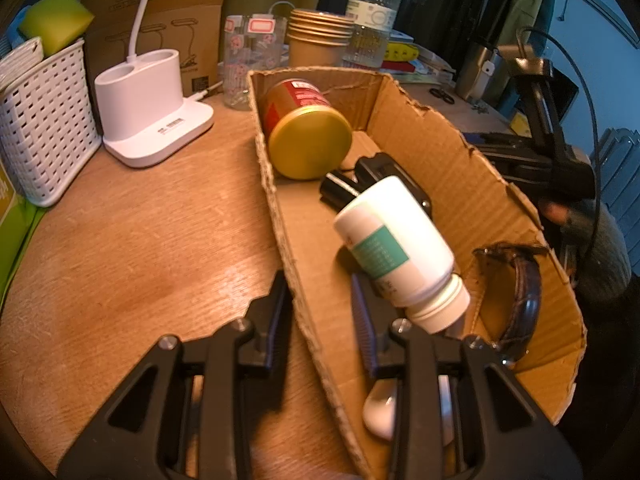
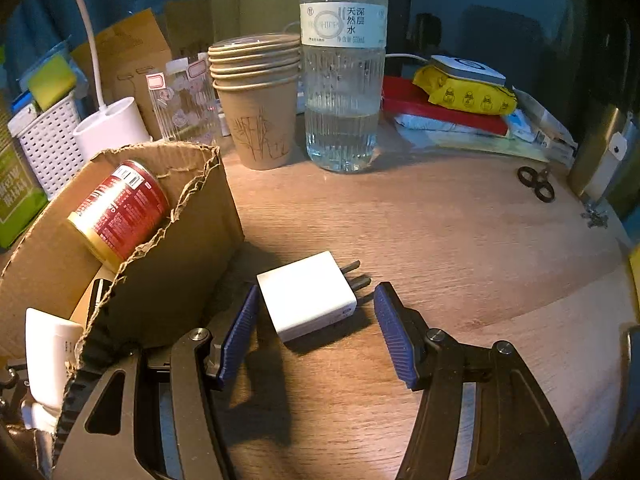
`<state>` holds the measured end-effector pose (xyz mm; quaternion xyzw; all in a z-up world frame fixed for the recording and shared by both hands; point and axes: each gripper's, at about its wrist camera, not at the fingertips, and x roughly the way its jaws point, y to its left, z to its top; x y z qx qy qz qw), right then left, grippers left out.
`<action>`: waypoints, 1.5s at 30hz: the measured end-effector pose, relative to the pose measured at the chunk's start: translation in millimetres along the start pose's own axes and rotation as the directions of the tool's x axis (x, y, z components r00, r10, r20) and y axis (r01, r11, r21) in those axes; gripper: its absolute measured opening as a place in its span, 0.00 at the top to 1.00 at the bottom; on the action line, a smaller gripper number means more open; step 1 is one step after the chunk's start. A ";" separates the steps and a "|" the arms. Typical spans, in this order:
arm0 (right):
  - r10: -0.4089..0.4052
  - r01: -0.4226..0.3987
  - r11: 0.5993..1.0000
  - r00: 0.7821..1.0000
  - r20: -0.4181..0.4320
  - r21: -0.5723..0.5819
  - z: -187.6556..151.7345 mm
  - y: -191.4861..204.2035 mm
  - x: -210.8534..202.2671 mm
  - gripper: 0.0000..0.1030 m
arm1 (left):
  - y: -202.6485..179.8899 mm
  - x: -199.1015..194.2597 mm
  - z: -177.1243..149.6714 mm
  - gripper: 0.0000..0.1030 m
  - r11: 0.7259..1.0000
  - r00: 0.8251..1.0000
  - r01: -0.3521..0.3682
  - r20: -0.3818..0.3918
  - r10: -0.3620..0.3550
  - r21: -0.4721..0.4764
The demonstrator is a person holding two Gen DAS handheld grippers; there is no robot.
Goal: Organize rigid objects
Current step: 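Grasp the white charger plug with the right gripper and lift it, then carry the charger plug into the box and open the right gripper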
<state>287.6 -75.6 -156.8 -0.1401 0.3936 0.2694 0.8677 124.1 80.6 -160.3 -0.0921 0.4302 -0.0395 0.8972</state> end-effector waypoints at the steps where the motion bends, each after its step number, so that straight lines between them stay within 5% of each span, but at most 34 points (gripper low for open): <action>1: 0.002 -0.002 1.000 1.000 -0.011 0.005 0.2 -1.2 2.3 0.39 | 0.0 0.0 0.0 0.68 1.000 1.000 0.000 0.000 0.000 0.000; 5: 0.003 -0.003 1.000 1.000 -0.016 0.000 -0.1 0.1 3.7 0.51 | 0.2 -0.1 0.0 0.68 1.000 1.000 0.000 0.000 0.000 0.000; 25: -0.067 0.068 0.998 0.995 0.071 -0.012 -23.8 12.3 -49.3 0.52 | 0.0 -0.1 0.0 0.68 1.000 1.000 0.000 0.000 0.000 0.000; 45: -0.015 0.028 0.997 0.981 0.192 -0.068 -32.1 50.3 -118.8 0.52 | 0.1 -0.1 0.0 0.68 1.000 1.000 0.000 0.000 0.000 0.000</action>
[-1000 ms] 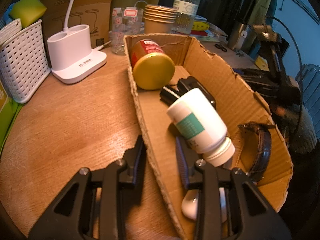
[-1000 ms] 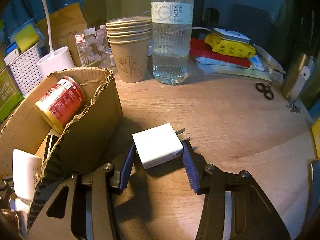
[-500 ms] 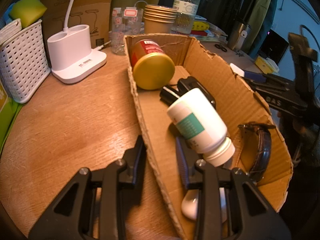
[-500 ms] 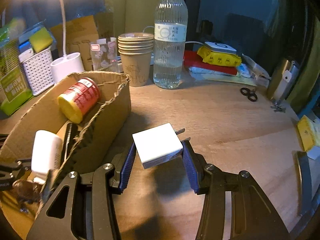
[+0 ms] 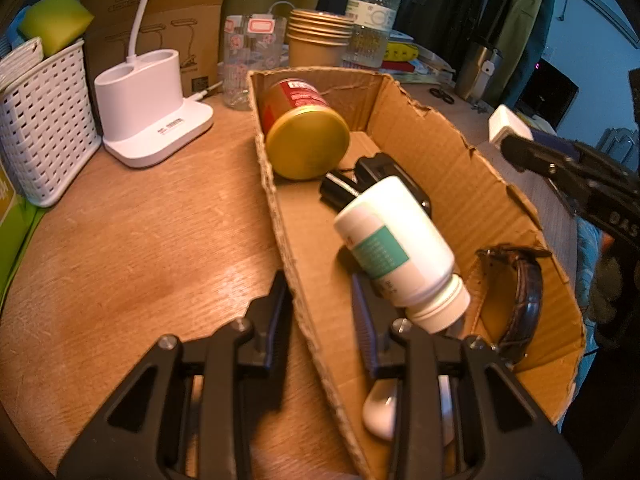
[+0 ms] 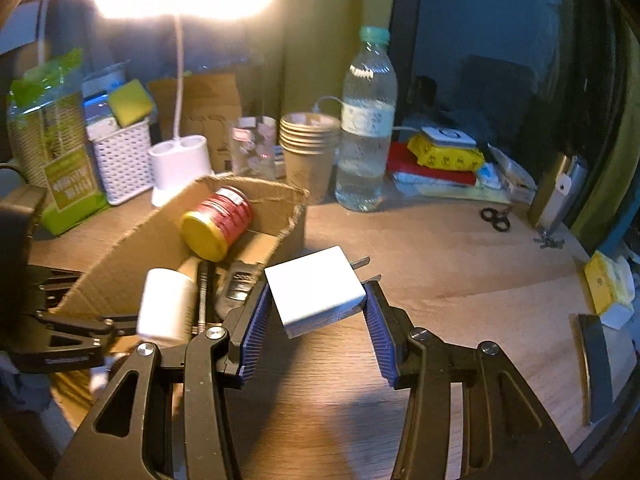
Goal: Organize rigid objects
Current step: 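Carry the charger plug into the box and open the right gripper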
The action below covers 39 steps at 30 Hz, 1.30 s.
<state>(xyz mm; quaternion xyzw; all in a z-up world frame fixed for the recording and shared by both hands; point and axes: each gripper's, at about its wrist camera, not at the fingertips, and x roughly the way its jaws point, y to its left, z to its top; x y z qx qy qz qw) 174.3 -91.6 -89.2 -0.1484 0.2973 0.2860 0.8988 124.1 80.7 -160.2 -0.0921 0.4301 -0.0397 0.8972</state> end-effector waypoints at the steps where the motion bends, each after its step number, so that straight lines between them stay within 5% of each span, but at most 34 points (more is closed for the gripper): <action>1: 0.004 -0.004 1.000 1.000 0.005 -0.003 0.9 2.2 -2.0 0.52 | 0.1 0.0 0.1 0.68 1.000 1.000 0.000 0.000 0.000 0.000; 18: 0.103 -0.099 0.993 0.993 0.062 -0.063 10.2 40.1 -19.5 0.52 | 0.0 -0.1 0.0 0.67 1.000 1.000 0.000 0.000 0.000 0.000; 39: 0.148 -0.155 0.979 0.987 -0.058 -0.133 -5.4 73.6 27.1 0.52 | 0.0 -0.2 0.0 0.67 1.000 1.000 -0.001 0.001 0.001 0.000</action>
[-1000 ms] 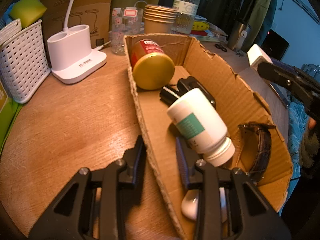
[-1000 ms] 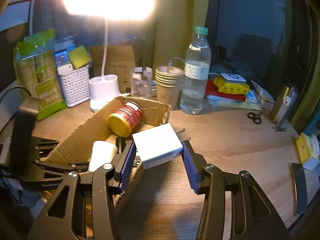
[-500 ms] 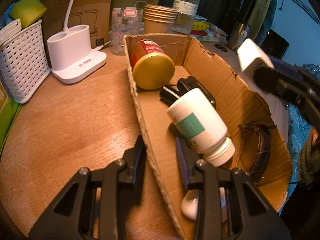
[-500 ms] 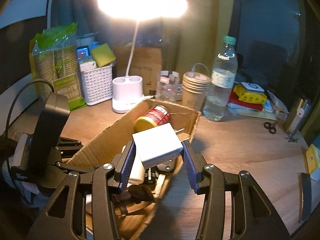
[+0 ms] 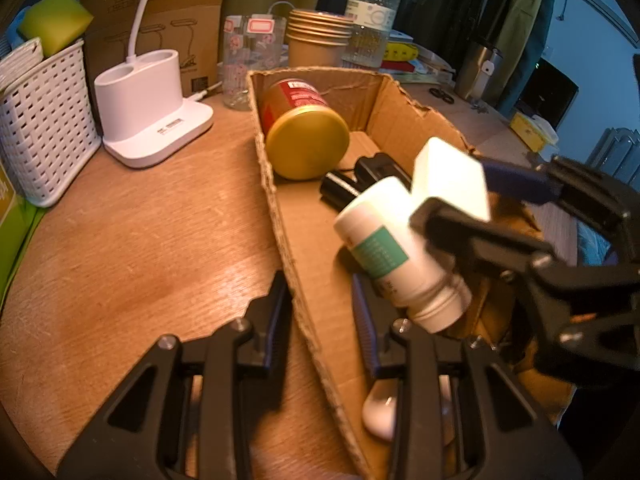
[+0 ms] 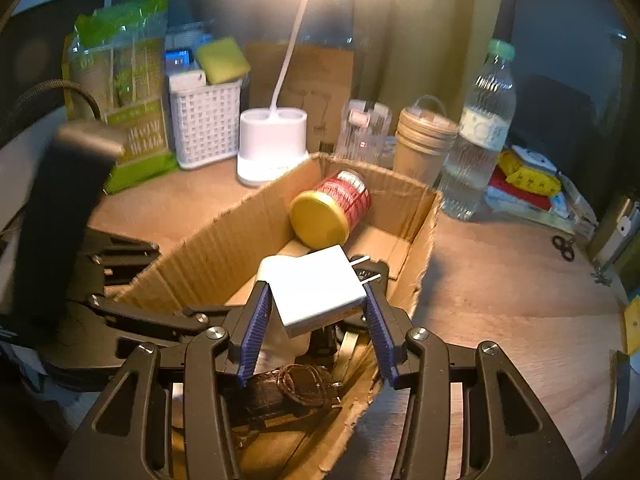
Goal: Organize rigid objects
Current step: 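Carry the charger plug into the box and open the right gripper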
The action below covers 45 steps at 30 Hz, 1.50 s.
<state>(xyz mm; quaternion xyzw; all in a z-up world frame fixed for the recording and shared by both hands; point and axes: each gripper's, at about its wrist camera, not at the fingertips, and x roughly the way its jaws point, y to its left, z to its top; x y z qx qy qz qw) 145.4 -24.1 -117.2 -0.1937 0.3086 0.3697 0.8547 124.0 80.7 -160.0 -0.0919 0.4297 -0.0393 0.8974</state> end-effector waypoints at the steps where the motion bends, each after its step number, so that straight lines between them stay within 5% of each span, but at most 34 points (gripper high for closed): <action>1: 0.003 -0.003 1.000 1.000 0.000 0.005 -0.2 -1.2 -0.2 0.52 | 0.0 0.0 0.0 0.67 1.000 1.000 0.001 0.000 -0.001 0.000; 41: -0.060 0.057 0.996 0.997 0.038 0.063 0.3 -17.7 -30.5 0.48 | -0.6 0.1 0.3 0.65 1.000 1.000 -0.002 0.001 0.002 -0.002; 45: -0.077 0.073 0.994 0.996 0.048 0.078 -0.2 -21.3 -38.5 0.48 | -0.9 0.9 0.6 0.59 1.000 1.000 -0.017 0.002 0.017 -0.003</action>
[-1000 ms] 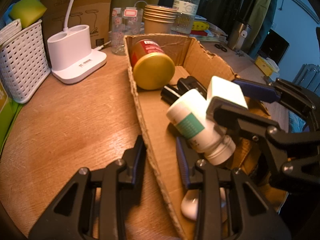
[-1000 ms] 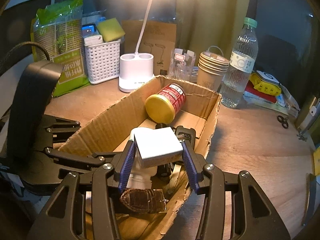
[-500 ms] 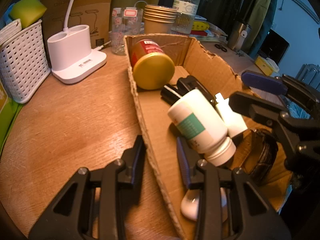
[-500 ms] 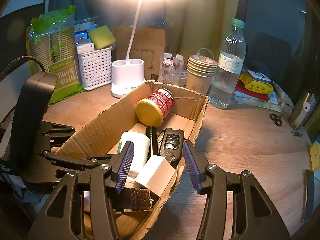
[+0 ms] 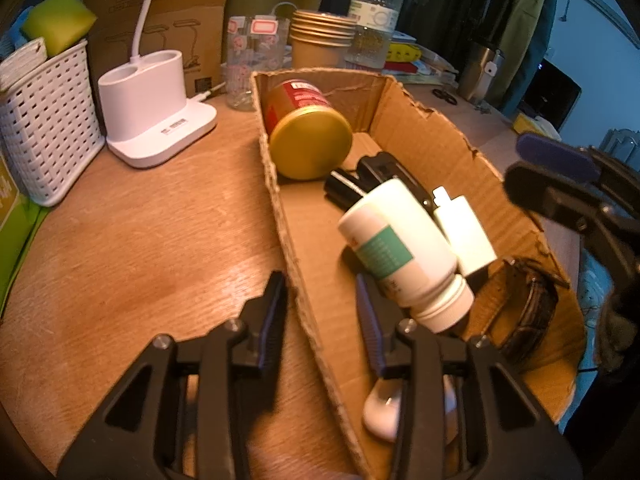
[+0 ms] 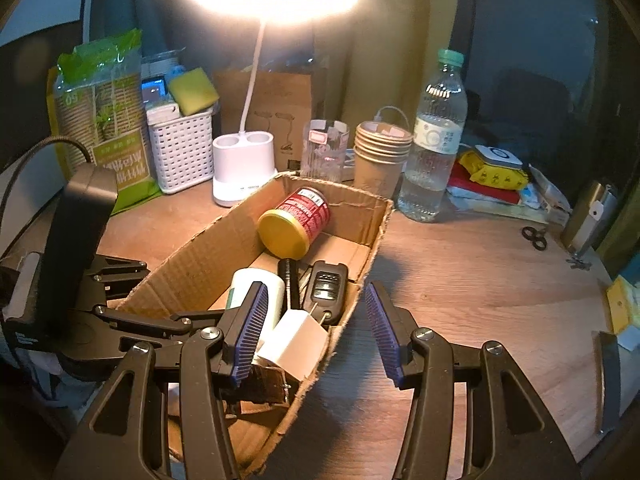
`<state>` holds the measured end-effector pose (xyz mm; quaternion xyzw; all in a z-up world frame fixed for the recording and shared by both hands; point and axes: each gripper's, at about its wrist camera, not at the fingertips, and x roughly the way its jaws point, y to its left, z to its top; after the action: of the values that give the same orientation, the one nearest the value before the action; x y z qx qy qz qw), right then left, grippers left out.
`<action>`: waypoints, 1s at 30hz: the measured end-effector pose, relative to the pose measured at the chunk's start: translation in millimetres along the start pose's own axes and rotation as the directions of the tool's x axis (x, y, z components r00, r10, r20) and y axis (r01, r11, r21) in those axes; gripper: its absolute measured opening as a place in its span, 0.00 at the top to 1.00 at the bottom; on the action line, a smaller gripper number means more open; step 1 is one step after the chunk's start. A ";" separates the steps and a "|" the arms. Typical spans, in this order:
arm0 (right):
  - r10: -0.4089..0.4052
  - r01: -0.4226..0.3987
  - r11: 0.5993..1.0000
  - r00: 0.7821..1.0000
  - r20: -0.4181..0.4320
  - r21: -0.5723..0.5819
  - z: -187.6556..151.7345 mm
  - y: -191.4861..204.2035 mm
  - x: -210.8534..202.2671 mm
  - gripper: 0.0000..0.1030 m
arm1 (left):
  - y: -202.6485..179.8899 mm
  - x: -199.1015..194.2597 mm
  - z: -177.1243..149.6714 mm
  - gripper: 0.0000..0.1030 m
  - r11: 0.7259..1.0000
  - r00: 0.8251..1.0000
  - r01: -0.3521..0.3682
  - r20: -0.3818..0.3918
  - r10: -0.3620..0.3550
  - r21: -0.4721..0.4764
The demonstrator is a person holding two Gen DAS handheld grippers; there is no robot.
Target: Organize rigid objects
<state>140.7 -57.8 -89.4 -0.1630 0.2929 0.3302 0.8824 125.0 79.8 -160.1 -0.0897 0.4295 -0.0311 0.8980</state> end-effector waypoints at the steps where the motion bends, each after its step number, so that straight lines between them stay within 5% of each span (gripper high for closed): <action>1: -0.004 0.004 1.000 1.000 0.002 0.007 -0.2 -1.7 -2.2 0.48 | -0.5 0.1 0.1 0.55 1.000 1.000 -0.004 0.000 0.004 -0.001; 19: -0.078 0.073 0.995 0.994 0.079 0.064 1.2 -17.0 -55.3 0.48 | -13.5 -23.9 -3.5 0.50 0.996 0.991 -0.088 0.106 0.084 0.033; 30: -0.137 0.122 0.987 0.977 0.165 0.102 1.5 -30.4 -107.5 0.48 | -36.0 -68.9 2.1 0.40 0.985 0.956 -0.150 0.269 0.121 0.090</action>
<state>96.3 -131.6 -18.2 -0.1122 0.2192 0.2711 0.9305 84.1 53.9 -99.3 -0.0139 0.3097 0.0191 0.9505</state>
